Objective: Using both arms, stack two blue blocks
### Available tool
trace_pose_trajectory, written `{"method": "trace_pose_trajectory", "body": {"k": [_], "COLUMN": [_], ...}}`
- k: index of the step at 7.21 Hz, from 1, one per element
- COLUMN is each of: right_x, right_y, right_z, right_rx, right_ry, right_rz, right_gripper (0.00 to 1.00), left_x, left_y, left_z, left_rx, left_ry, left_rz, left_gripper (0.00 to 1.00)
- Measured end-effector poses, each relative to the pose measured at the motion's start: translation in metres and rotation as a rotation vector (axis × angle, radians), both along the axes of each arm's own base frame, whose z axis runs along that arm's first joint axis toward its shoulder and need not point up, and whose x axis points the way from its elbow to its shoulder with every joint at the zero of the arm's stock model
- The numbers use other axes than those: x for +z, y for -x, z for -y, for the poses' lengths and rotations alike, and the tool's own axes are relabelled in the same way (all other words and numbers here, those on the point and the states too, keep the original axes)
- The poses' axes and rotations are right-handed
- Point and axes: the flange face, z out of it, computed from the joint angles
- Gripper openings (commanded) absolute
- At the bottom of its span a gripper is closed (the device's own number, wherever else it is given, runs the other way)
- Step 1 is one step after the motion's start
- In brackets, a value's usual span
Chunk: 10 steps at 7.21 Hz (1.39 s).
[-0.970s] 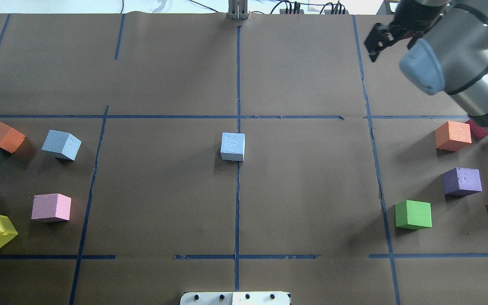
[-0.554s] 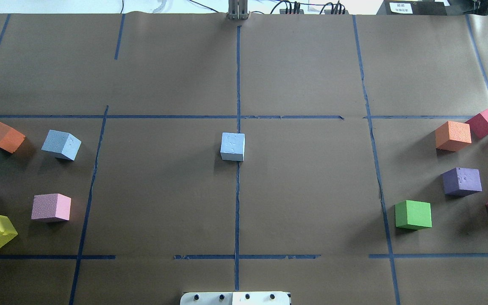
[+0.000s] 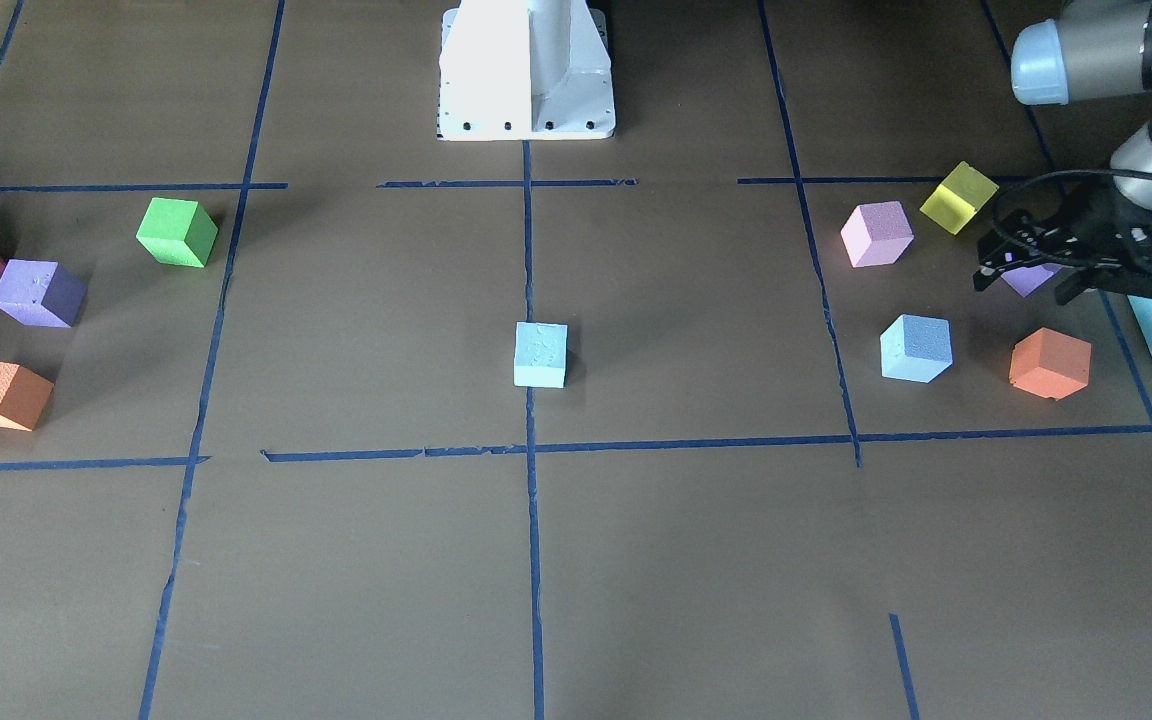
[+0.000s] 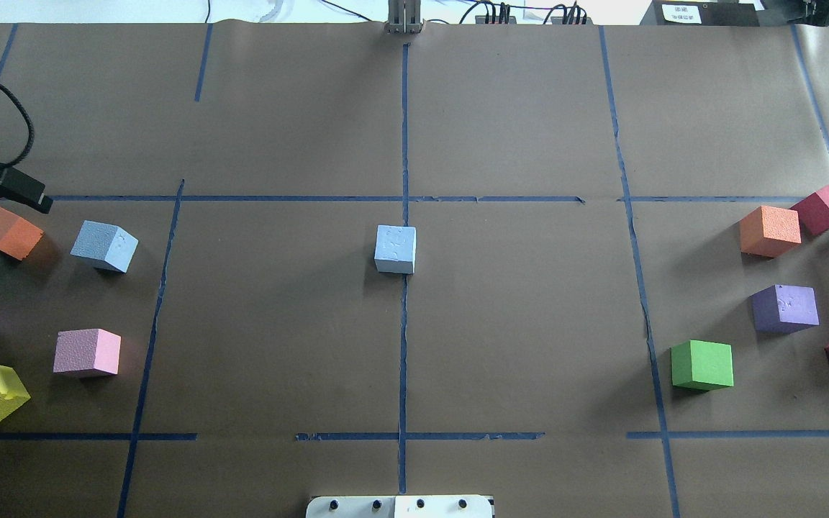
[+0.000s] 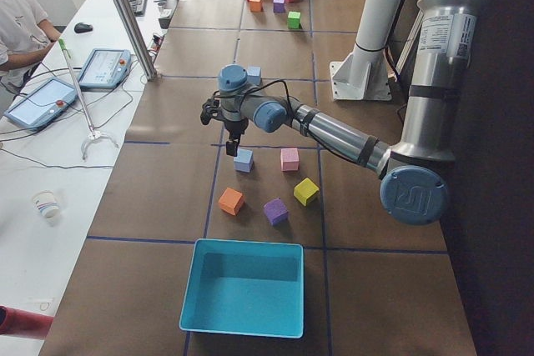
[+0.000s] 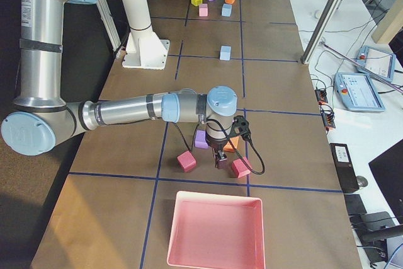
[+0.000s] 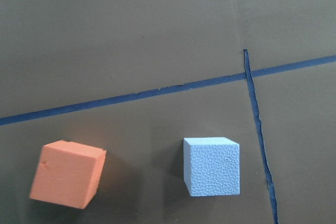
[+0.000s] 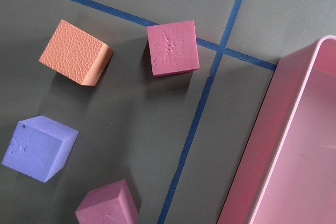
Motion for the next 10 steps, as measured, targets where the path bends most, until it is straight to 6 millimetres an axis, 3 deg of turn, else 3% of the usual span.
{"method": "trace_pose_trajectory", "body": {"k": [1, 3, 7, 9, 10], "right_x": [0.001, 0.002, 0.005, 0.005, 0.005], "right_y": [0.000, -0.001, -0.001, -0.001, -0.001], "right_z": [-0.002, -0.004, -0.005, -0.005, -0.005], "right_rx": [0.016, 0.021, 0.017, 0.017, 0.017], "right_ry": [0.004, 0.004, 0.005, 0.006, 0.007], "right_rz": [0.001, 0.001, 0.001, 0.001, 0.001], "right_gripper": [1.00, 1.00, 1.00, 1.00, 1.00], "left_x": [0.011, 0.033, 0.054, 0.065, 0.066], "left_y": [-0.034, -0.074, -0.110, -0.124, -0.126], "left_z": [-0.003, -0.003, 0.000, 0.009, 0.010], "left_rx": [0.005, 0.036, 0.049, 0.055, 0.054], "left_ry": [-0.011, -0.019, -0.029, -0.012, -0.007], "left_rz": [-0.009, -0.017, 0.039, 0.057, 0.060], "left_gripper": [1.00, 1.00, 0.99, 0.26, 0.07]}}
